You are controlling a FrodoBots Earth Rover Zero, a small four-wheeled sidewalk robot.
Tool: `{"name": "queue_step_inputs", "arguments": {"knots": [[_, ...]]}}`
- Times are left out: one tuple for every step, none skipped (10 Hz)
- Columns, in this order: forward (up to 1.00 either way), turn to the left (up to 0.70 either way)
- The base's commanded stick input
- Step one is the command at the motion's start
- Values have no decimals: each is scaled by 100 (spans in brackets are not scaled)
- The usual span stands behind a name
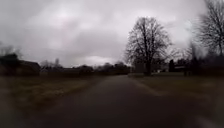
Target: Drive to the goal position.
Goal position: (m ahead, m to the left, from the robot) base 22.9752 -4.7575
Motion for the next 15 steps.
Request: {"name": "queue_step_inputs", "arguments": {"knots": [[100,0],[100,0],[100,0],[100,0],[100,0],[100,0],[100,0],[100,0],[100,0],[100,0],[100,0],[100,0],[100,0],[100,0],[100,0]]}}
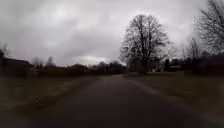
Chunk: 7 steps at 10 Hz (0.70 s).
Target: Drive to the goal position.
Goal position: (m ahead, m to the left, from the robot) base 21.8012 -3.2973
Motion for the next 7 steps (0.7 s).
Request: {"name": "queue_step_inputs", "arguments": {"knots": [[100,0],[100,0],[100,0],[100,8],[100,28],[100,34],[100,20]]}}
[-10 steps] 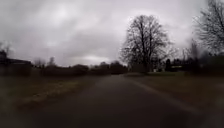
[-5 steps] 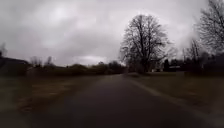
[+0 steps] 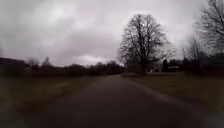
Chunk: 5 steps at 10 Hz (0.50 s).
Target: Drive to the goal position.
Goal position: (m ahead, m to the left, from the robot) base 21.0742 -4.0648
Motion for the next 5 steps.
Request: {"name": "queue_step_inputs", "arguments": {"knots": [[100,6],[100,0],[100,0],[100,0],[100,0]]}}
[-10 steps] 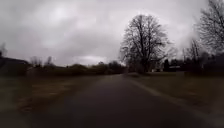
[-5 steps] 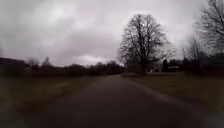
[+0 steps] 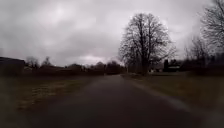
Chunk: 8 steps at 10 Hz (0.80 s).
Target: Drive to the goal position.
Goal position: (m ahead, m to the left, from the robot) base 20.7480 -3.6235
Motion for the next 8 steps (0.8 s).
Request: {"name": "queue_step_inputs", "arguments": {"knots": [[100,0],[100,0],[100,0],[100,0],[100,0],[100,0],[100,0],[100,0]]}}
